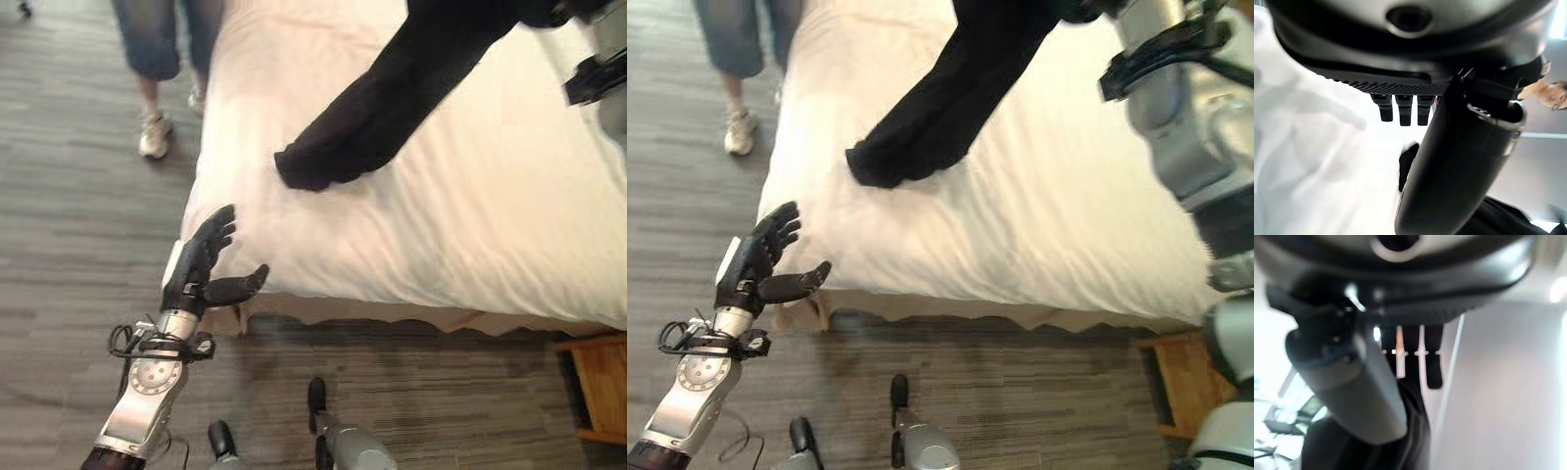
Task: Pick up bed clothes into laundry basket.
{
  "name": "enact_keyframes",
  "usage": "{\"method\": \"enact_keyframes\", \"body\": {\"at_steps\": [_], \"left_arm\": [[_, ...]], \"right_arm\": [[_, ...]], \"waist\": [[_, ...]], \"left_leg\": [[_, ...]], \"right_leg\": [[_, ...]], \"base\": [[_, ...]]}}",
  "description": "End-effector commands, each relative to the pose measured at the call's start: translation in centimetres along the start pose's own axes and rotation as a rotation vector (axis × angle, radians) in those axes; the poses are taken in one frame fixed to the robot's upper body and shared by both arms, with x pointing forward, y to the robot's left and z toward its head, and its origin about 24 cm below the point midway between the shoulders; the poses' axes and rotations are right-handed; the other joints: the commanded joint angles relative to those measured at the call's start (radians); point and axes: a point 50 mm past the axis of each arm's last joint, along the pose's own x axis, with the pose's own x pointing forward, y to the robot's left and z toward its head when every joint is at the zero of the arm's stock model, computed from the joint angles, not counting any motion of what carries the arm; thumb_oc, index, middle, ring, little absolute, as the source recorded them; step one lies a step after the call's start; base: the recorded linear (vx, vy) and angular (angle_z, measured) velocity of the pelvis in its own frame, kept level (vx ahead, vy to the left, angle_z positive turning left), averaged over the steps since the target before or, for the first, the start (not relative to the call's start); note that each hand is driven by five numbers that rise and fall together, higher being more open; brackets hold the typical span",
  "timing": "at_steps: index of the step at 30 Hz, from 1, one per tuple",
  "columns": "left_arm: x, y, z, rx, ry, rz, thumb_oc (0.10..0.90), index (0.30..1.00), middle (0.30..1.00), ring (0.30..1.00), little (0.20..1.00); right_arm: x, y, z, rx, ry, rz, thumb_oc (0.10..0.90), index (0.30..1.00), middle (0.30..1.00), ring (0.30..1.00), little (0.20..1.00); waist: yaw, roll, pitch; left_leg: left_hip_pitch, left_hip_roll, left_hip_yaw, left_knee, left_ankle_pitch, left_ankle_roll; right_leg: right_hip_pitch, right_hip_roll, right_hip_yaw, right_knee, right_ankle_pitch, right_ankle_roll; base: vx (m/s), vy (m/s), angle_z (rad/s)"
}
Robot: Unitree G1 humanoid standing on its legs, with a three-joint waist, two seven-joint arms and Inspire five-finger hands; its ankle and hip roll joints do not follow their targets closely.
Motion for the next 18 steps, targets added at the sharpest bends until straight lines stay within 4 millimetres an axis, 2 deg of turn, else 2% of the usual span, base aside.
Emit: {"method": "enact_keyframes", "body": {"at_steps": [1,2,3,4,5,6,7,8,9,10,11,12,13,15,16,17,18], "left_arm": [[0.2,1.9,3.9,0.046,-0.232,0.075,0.8,0.9,0.9,0.9,0.9],[0.0,2.2,3.6,0.053,-0.221,0.107,0.8,0.9,0.9,0.9,0.9],[0.1,2.6,3.6,0.077,-0.217,0.127,0.8,0.9,0.9,0.9,0.9],[0.1,2.8,3.7,0.095,-0.221,0.138,0.8,0.9,0.9,0.9,0.9],[-0.2,3.3,3.6,0.095,-0.221,0.185,0.8,0.9,0.9,0.9,0.9],[-0.6,3.5,3.4,0.102,-0.209,0.216,0.8,0.9,0.9,0.9,0.9],[-0.5,3.5,3.5,0.108,-0.211,0.21,0.8,0.9,0.9,0.9,0.9],[-1.3,4.3,3.0,0.101,-0.193,0.306,0.8,0.9,0.9,0.9,0.9],[-1.3,4.3,3.2,0.113,-0.195,0.297,0.8,0.9,0.9,0.9,0.9],[-1.7,4.7,3.2,0.111,-0.2,0.341,0.8,0.9,0.9,0.9,0.9],[-1.6,4.4,3.4,0.121,-0.205,0.316,0.8,0.9,0.9,0.9,0.9],[-1.6,4.4,3.4,0.118,-0.209,0.333,0.8,0.9,0.9,0.9,0.9],[-1.6,4.2,4.2,0.116,-0.249,0.343,0.8,0.9,0.9,0.9,0.9],[-1.7,4.2,5.0,0.121,-0.282,0.369,0.8,0.9,0.9,0.9,0.9],[-1.8,4.3,5.0,0.126,-0.282,0.375,0.8,0.9,0.9,0.9,0.9],[-2.1,4.0,5.2,0.115,-0.295,0.383,0.8,0.9,0.9,0.9,0.9],[-2.5,4.1,5.4,0.111,-0.309,0.399,0.8,0.9,0.9,0.9,0.9]], "right_arm": [[-0.9,-2.9,-1.1,-0.008,0.029,-0.171,0.4,0.3,0.3,0.3,0.3],[-1.8,-3.4,-1.5,-0.016,0.031,-0.174,0.4,0.3,0.3,0.3,0.3],[-2.9,-3.8,-2.5,-0.025,0.058,-0.171,0.4,0.3,0.3,0.3,0.3],[-4.2,-4.4,-3.0,-0.029,0.072,-0.176,0.4,0.3,0.3,0.3,0.3],[-4.6,-4.9,-3.3,-0.032,0.074,-0.195,0.4,0.3,0.3,0.3,0.3],[-6.0,-4.7,-3.6,-0.004,0.091,-0.205,0.4,0.3,0.3,0.3,0.3],[-6.4,-4.7,-3.7,-0.004,0.099,-0.204,0.4,0.3,0.3,0.3,0.3],[-8.9,-4.1,-4.6,0.038,0.173,-0.226,0.4,0.3,0.3,0.3,0.3],[-9.7,-4.1,-4.7,0.039,0.183,-0.226,0.4,0.3,0.3,0.3,0.3],[-12.2,-3.8,-4.9,0.072,0.235,-0.252,0.4,0.3,0.3,0.3,0.3],[-13.4,-4.2,-4.9,0.06,0.257,-0.248,0.4,0.3,0.3,0.3,0.3],[-14.5,-4.0,-4.6,0.078,0.276,-0.271,0.4,0.3,0.3,0.3,0.3],[-16.1,-4.0,-2.9,0.096,0.263,-0.31,0.4,0.3,0.3,0.3,0.3],[-16.3,-3.8,-1.2,0.131,0.241,-0.386,0.4,0.3,0.3,0.3,0.3],[-16.3,-3.6,-1.1,0.133,0.24,-0.388,0.4,0.3,0.3,0.3,0.3],[-15.8,-3.5,0.1,0.202,0.216,-0.466,0.4,0.3,0.3,0.3,0.3],[-15.3,-3.6,0.8,0.244,0.191,-0.522,0.4,0.3,0.3,0.3,0.3]], "waist": [[-0.036,0.028,-0.154],[-0.057,0.046,-0.153],[-0.068,0.055,-0.154],[-0.072,0.053,-0.154],[-0.088,0.064,-0.166],[-0.099,0.063,-0.174],[-0.093,0.057,-0.174],[-0.144,0.07,-0.198],[-0.133,0.06,-0.199],[-0.154,0.067,-0.222],[-0.125,0.052,-0.223],[-0.129,0.066,-0.233],[-0.11,0.079,-0.255],[-0.092,0.094,-0.282],[-0.089,0.092,-0.282],[-0.066,0.113,-0.295],[-0.045,0.119,-0.303]], "left_leg": [[0.028,0.02,0.061,0.003,-0.151,0.013],[0.035,0.028,0.08,0.003,-0.151,0.014],[0.033,0.039,0.106,0.003,-0.14,0.017],[0.041,0.045,0.127,0.003,-0.137,0.018],[0.05,0.048,0.149,0.003,-0.144,0.022],[0.058,0.051,0.18,0.003,-0.144,0.028],[0.058,0.051,0.181,0.003,-0.144,0.028],[0.059,0.058,0.246,0.003,-0.127,0.045],[0.061,0.059,0.25,0.003,-0.129,0.045],[0.062,0.07,0.304,0.003,-0.119,0.053],[0.065,0.068,0.311,0.003,-0.12,0.053],[0.064,0.078,0.353,0.004,-0.111,0.059],[0.072,0.103,0.457,0.009,-0.09,0.062],[0.089,0.127,0.569,0.014,-0.058,0.055],[0.095,0.128,0.579,0.013,-0.056,0.052],[0.106,0.139,0.637,0.016,-0.028,0.048],[0.115,0.144,0.661,0.017,-0.013,0.041]], "right_leg": [[0.021,-0.135,-0.103,0.006,-0.109,0.113],[0.021,-0.144,-0.134,0.011,-0.112,0.117],[0.033,-0.151,-0.191,0.022,-0.139,0.108],[0.045,-0.153,-0.223,0.051,-0.169,0.094],[0.069,-0.16,-0.249,0.084,-0.196,0.09],[0.082,-0.165,-0.257,0.132,-0.224,0.079],[0.08,-0.165,-0.256,0.134,-0.226,0.079],[0.122,-0.181,-0.28,0.189,-0.238,0.069],[0.119,-0.181,-0.277,0.193,-0.241,0.07],[0.155,-0.202,-0.311,0.218,-0.243,0.064],[0.152,-0.203,-0.304,0.22,-0.243,0.065],[0.175,-0.223,-0.347,0.232,-0.242,0.062],[0.216,-0.266,-0.445,0.241,-0.221,0.058],[0.254,-0.299,-0.556,0.231,-0.184,0.063],[0.254,-0.296,-0.548,0.225,-0.18,0.063],[0.284,-0.315,-0.641,0.221,-0.153,0.066],[0.296,-0.319,-0.679,0.209,-0.144,0.068]], "base": [[-0.14,0.1,-1.11],[-0.19,0.121,-0.72],[-0.21,0.138,-0.79],[-0.2,0.152,-0.94],[-0.18,0.125,-0.96],[-0.12,0.082,-0.82],[-0.26,0.031,-0.74],[-0.17,0.01,-0.83],[-0.27,0.018,-0.71],[-0.1,0.013,-0.95],[-0.22,-0.002,-1.04],[-0.32,-0.082,-1.59],[-0.41,-0.114,-1.39],[-0.3,-0.112,-2.04],[-0.26,-0.1,-3.57],[-0.22,-0.097,-3.42],[-0.22,-0.102,-2.78]]}}
